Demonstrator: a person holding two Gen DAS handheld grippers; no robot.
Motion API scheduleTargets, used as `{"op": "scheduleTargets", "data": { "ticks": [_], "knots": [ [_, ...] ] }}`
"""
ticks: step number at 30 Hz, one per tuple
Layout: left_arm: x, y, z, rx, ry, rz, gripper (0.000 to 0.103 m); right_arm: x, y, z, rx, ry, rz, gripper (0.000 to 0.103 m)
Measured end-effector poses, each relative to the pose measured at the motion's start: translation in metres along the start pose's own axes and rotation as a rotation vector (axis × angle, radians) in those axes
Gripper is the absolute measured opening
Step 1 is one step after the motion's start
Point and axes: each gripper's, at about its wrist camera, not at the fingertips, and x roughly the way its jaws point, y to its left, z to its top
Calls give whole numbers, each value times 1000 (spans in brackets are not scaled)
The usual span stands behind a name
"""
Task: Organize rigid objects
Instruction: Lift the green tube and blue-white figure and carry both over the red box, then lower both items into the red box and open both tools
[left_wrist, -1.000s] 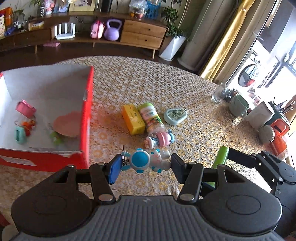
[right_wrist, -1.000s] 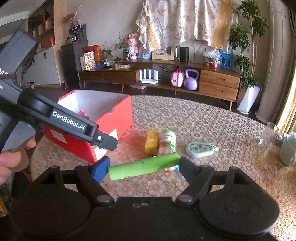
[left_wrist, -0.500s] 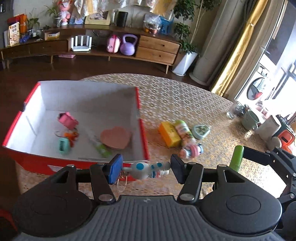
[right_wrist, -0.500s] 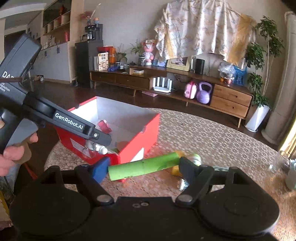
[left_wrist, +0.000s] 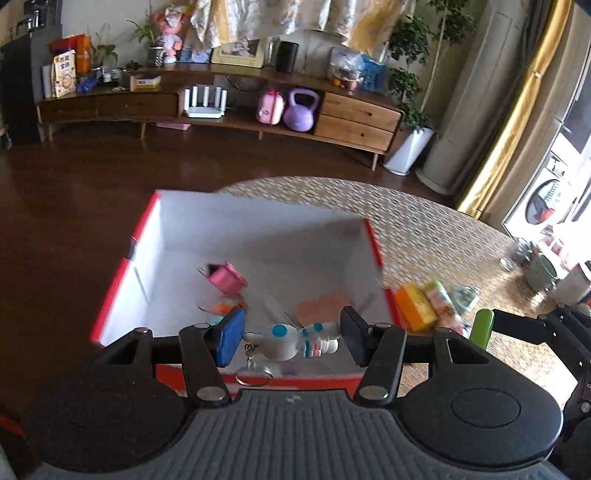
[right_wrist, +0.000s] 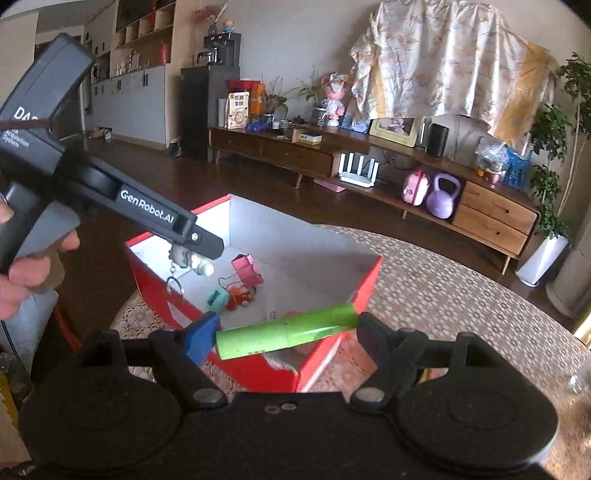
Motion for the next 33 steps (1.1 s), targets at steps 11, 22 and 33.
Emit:
{"op": "scheduleTargets", "data": {
  "ticks": [11, 22, 33],
  "knots": [
    [50, 43, 24, -12, 30, 111, 56, 85, 6, 23, -3, 77, 7, 81],
    [107, 62, 22, 12, 122, 161, 56, 154, 15, 20, -61, 226, 35, 80],
    [135, 59, 13, 58, 240, 183, 56, 169, 20, 14, -66, 308, 8, 80]
  ]
}}
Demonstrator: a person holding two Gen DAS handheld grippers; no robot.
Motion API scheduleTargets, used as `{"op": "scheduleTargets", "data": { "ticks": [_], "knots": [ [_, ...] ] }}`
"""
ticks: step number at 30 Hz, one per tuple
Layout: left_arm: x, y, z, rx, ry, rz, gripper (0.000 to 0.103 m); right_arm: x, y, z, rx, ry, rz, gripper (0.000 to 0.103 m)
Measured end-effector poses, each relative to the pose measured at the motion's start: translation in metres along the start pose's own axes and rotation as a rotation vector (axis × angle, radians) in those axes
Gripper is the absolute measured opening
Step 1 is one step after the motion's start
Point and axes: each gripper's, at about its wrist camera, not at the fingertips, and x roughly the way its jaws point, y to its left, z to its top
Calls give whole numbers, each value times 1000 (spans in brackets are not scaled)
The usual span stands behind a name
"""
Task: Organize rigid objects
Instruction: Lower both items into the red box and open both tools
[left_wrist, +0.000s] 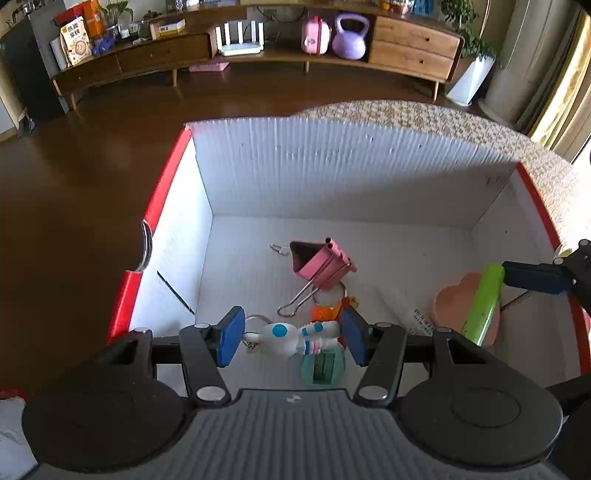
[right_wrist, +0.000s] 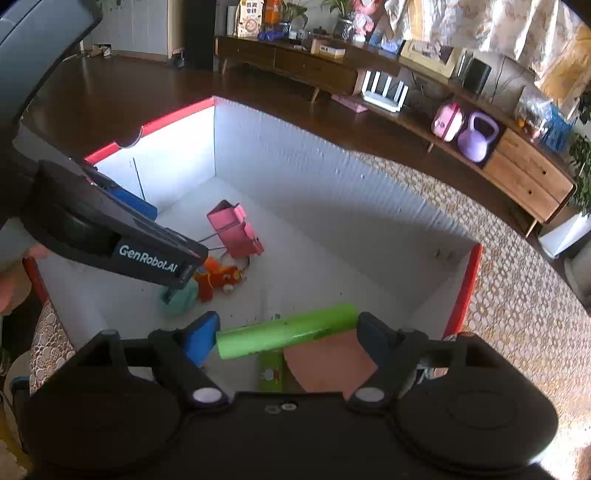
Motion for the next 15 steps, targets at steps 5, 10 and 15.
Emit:
{"op": "scheduleTargets", "data": {
  "ticks": [5, 10, 15],
  "knots": [
    [2, -1, -1, -1, 18, 4, 57, -1, -2, 2, -5, -4, -17, 83],
    [5, 1, -2, -9, 41, 22, 56, -7, -7, 0, 24, -24, -8, 85],
    [1, 1, -5, -10, 17, 12, 70, -21, -9, -4, 41, -55, 12, 86]
  ]
}}
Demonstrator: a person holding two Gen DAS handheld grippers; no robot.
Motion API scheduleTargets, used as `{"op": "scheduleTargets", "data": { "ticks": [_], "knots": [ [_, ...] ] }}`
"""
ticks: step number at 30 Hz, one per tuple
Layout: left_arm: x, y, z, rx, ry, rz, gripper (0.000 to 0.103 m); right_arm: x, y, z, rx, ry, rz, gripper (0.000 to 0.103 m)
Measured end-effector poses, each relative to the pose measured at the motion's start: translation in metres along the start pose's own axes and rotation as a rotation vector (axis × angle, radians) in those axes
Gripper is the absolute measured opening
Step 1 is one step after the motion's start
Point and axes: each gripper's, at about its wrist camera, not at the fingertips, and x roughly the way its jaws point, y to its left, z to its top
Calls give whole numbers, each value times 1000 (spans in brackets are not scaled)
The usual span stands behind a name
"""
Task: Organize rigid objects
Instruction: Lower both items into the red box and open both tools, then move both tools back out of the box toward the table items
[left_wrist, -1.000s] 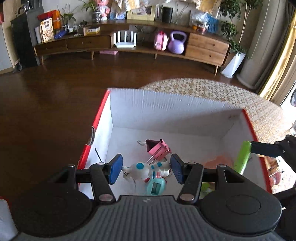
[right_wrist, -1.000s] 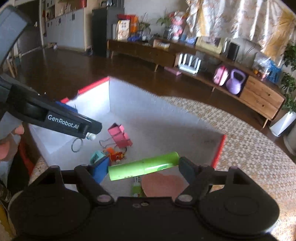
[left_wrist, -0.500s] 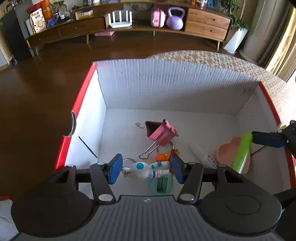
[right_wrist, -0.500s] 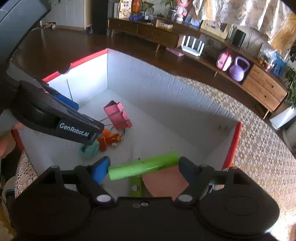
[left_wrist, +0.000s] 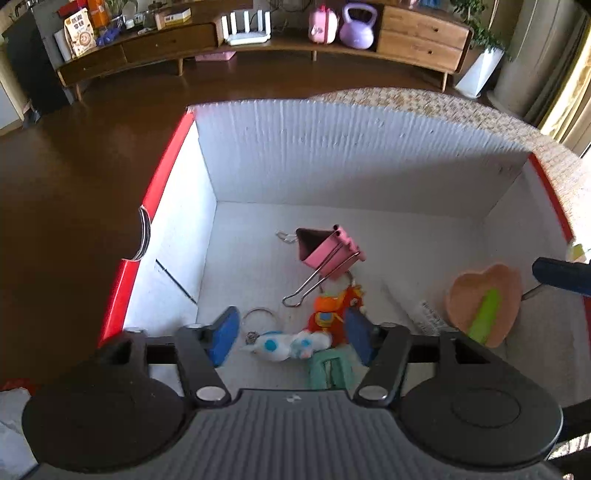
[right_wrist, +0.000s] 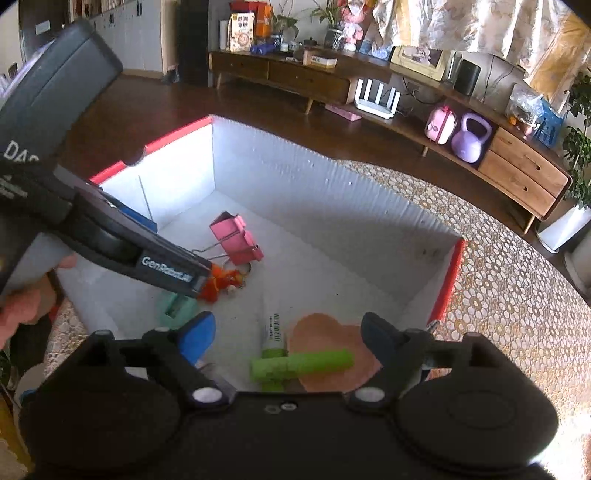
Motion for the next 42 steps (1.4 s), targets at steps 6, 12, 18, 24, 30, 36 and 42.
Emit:
{"op": "scheduleTargets", "data": {
  "ticks": [6, 12, 18, 24, 30, 36, 42],
  "knots": [
    [-20, -9, -2, 15, -52, 0, 74, -23, 0, -6, 24, -48, 26, 87],
    [-46, -20, -9, 47, -105, 15, 74, -52, -4, -14, 52, -96, 42, 89],
    [-83, -30, -17, 67, -182, 7, 74, -90, -12, -25, 112, -163, 76, 93],
    [-120, -44, -27, 80, -246, -18, 74, -132, -18, -41, 155, -236, 101, 98],
    [-147, -61, -39, 97, -282, -53, 76, -172, -31, -66, 199, -311, 120, 103],
    [-165, -81, -54, 114, -316, -82, 82, -203, -44, -92, 234, -378, 121, 103],
    [-173, -105, -70, 129, -328, -119, 83, -220, -59, -119, 274, -412, 80, 103]
  ]
}}
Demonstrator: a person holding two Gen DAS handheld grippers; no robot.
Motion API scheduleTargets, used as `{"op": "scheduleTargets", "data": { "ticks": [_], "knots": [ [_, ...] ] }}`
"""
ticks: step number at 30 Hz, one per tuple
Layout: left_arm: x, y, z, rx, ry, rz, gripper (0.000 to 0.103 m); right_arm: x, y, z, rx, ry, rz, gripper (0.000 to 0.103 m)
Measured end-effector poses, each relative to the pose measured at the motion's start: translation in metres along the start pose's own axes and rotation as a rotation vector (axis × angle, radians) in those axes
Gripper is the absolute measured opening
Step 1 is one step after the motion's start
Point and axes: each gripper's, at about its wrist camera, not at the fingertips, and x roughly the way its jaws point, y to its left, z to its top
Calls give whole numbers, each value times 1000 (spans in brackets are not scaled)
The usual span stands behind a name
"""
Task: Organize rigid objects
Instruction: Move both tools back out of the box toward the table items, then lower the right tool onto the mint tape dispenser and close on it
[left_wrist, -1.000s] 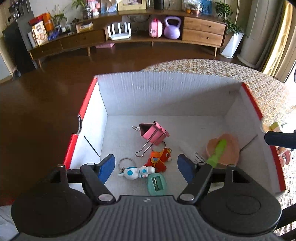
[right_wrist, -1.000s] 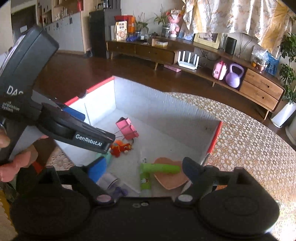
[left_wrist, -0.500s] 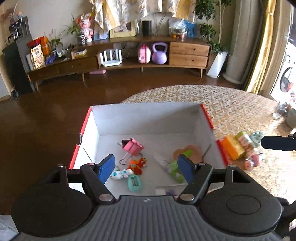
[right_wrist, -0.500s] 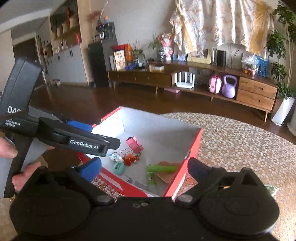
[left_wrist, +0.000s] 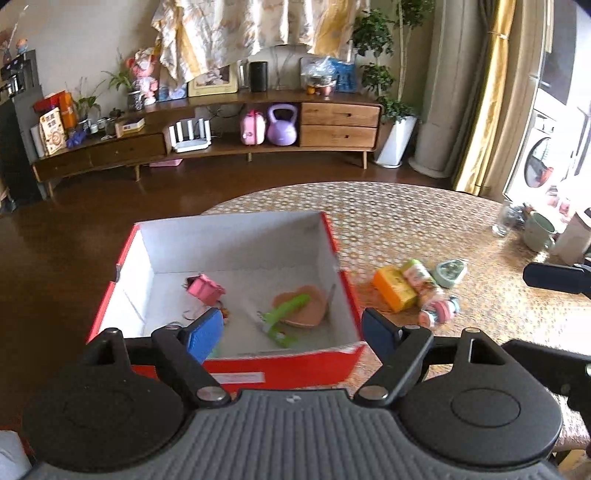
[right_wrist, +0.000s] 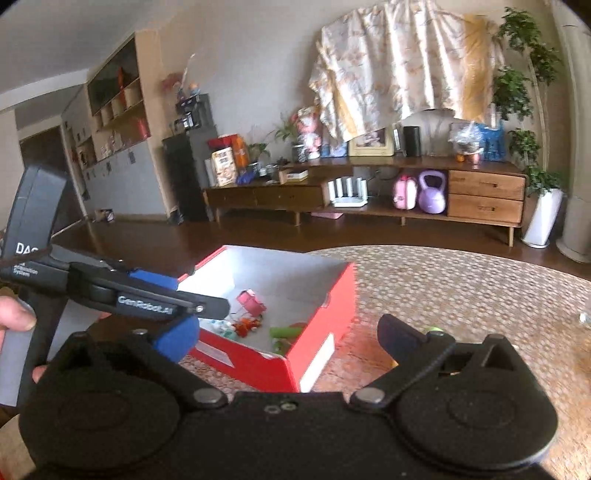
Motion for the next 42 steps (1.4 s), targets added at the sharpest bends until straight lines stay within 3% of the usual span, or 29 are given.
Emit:
{"op": "scheduleTargets", "data": {
  "ticks": [5, 13, 24, 34, 42],
  "knots": [
    [-4, -23, -10, 2, -28, -22, 86, -22, -19, -14, 11, -38, -60, 103],
    [1, -64, -24, 46, -87, -83, 86, -38, -57, -44, 59, -17, -149, 103],
    [33, -110, -36, 82, -87, -125, 86, -40, -102, -69, 94, 10, -228, 103],
    [82, -141, -45, 83, -53, -133, 86, -10, -152, -72, 109, 48, -292, 103],
    [128, -165, -52, 70, -21, -141, 86, 47, -184, -71, 99, 118, -314, 103]
  ]
}}
